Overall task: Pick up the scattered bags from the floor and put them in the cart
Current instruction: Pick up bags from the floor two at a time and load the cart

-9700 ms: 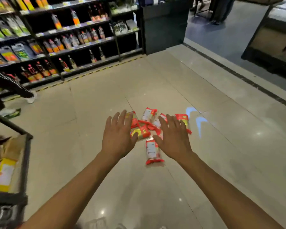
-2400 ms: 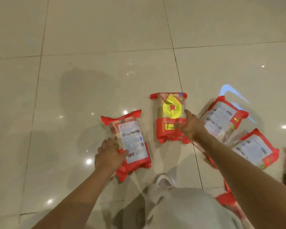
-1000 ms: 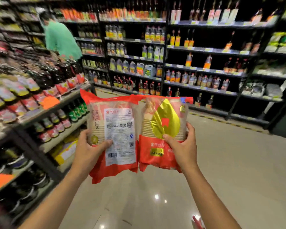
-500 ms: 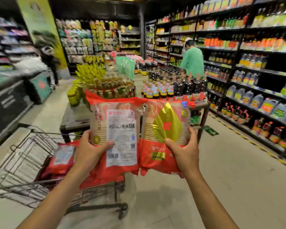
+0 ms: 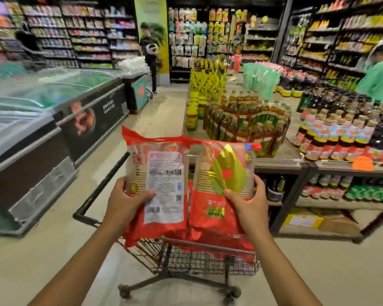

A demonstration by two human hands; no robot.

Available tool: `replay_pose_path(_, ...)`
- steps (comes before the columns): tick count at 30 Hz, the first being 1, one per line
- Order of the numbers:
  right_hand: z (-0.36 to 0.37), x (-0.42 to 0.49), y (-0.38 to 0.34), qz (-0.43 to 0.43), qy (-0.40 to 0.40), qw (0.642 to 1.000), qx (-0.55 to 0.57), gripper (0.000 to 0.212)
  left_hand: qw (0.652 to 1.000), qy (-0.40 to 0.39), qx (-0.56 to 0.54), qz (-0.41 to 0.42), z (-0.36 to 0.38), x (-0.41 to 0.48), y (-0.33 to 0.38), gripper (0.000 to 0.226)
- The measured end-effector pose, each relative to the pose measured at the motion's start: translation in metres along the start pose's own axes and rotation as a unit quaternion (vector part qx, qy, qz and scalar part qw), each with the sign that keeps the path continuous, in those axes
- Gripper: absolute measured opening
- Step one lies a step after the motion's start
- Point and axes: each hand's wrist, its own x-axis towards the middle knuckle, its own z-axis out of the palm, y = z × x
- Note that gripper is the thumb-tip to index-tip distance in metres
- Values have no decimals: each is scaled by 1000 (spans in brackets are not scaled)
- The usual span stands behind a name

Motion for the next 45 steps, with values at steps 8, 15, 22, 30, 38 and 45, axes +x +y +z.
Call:
replay_pose_path(8, 65, 86, 92, 105, -5, 992, -64, 82, 992, -14, 15, -127, 20, 138, -96, 63)
replay_pose_path(15, 147, 197, 188, 209, -46, 973, -86, 54, 964, -69, 87, -241, 90, 274, -178, 83)
replay_pose_path(22, 191, 253, 265, 268, -78, 949, -144, 48, 933, -90, 137, -321, 134, 360, -265, 101)
replay_pose_path(30, 207, 261, 268, 268, -74, 937, -210, 72, 927, -115, 289, -210, 149, 368, -255, 44)
replay_pose_path(38, 223, 240, 222, 181, -31, 900, -396, 100, 886, -186, 424, -22, 122, 359, -218, 57)
replay_pose_path(45, 252, 195, 122, 6, -7, 888, -460, 75, 833, -211, 460, 224, 90, 337, -132, 77)
